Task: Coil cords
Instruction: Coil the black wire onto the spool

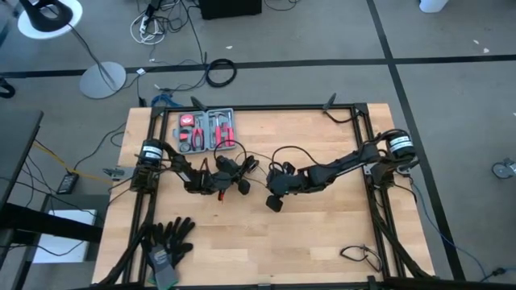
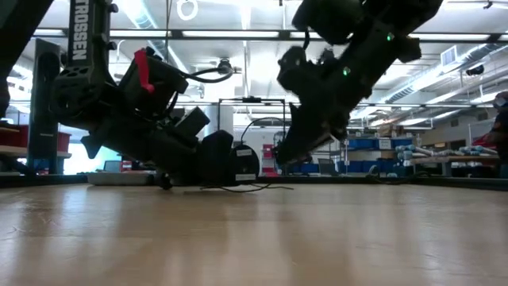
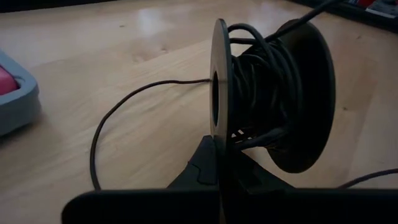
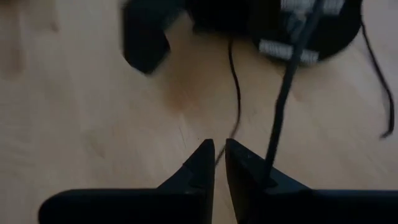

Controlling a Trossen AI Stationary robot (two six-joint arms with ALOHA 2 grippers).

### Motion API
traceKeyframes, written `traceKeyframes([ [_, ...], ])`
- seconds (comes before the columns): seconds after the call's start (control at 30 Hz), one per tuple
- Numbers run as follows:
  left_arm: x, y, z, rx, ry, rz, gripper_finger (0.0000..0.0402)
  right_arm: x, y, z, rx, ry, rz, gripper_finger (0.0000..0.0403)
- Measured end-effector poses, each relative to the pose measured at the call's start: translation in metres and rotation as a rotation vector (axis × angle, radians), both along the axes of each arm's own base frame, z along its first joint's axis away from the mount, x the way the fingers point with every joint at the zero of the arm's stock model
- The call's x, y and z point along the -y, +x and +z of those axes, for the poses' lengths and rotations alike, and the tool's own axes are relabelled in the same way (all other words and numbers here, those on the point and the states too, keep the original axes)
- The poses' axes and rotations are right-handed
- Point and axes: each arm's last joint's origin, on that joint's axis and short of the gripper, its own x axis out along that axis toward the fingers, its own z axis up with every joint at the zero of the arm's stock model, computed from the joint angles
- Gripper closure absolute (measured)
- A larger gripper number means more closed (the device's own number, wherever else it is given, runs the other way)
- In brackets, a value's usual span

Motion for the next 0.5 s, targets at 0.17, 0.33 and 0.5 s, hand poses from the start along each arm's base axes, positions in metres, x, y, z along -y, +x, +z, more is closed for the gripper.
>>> traceKeyframes([
  [0.17, -0.001, 0.0, 0.0, -0.009, 0.002, -0.007, 0.0402, 0.004, -0.005, 0.03, 0.088, -0.02, 0.027, 0.0364],
  [0.33, 0.0, 0.0, 0.0, -0.009, 0.001, -0.008, 0.0402, 0.019, -0.018, 0.074, 0.197, -0.084, 0.047, 0.0362],
  [0.5, -0.001, 0.0, 0.0, -0.002, -0.005, -0.005, 0.0402, 0.03, -0.042, 0.106, 0.224, -0.088, 0.023, 0.0365],
])
